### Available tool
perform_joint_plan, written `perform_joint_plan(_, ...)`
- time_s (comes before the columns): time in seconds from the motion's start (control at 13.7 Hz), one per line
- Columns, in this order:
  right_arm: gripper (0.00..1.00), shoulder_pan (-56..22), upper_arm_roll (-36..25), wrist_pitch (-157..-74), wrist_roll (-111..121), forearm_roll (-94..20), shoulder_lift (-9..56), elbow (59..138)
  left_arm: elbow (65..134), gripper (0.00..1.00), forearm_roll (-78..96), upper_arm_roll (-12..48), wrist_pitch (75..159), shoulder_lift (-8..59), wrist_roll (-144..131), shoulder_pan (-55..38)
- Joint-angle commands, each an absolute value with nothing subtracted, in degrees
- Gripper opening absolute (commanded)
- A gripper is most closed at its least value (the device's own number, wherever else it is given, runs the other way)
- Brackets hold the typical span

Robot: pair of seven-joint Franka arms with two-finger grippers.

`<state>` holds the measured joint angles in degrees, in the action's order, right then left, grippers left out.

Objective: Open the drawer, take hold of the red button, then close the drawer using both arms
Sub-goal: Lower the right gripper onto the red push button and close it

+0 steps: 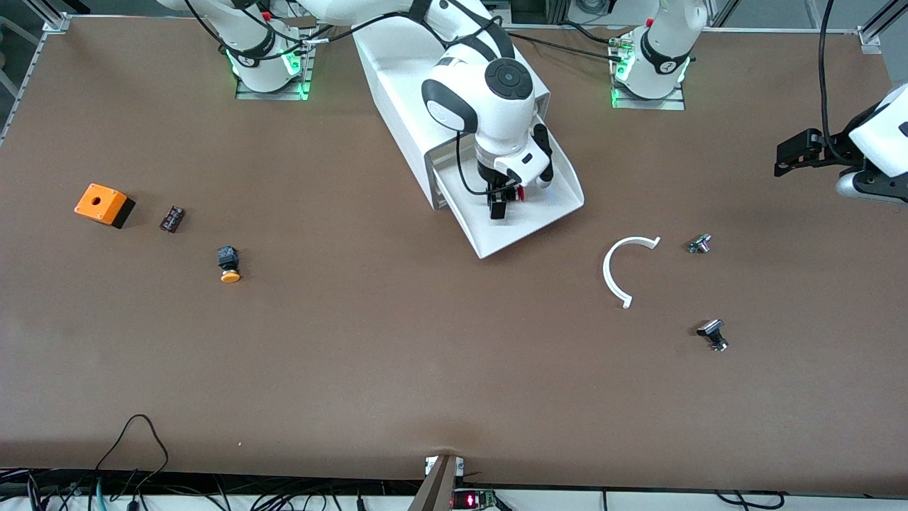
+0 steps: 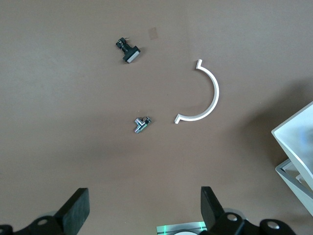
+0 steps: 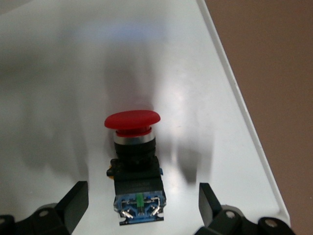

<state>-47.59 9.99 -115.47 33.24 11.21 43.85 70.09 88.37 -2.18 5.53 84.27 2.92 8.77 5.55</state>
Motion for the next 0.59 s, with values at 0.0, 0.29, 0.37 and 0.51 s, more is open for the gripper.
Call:
perform_joint_plan(0.0, 1.00, -48.43, 9.49, -115.66, 30.94, 12.22, 44.82, 68.29, 85.87, 1.00, -1.49, 5.54, 82.71, 4.31, 8.17, 5.36)
perform_joint_plan(0.29, 0.81, -48.17, 9.58, -115.84, 27.61, 11.95, 44.91, 68.47, 85.87, 1.00, -1.49, 5.54, 82.71, 4.31, 8.17, 5.36)
perform_joint_plan(0.37, 0.74, -48.16, 9.58, -115.84, 27.51, 11.95, 44.91, 68.47, 85.87, 1.00, -1.49, 5.54, 82.71, 4.31, 8.09, 5.36)
perform_joint_plan(0.51, 0.61, -48.16, 9.58, -118.11, 27.77, 12.13, 45.00, 68.90, 85.87, 1.00, -1.49, 5.54, 82.71, 4.31, 8.17, 5.36)
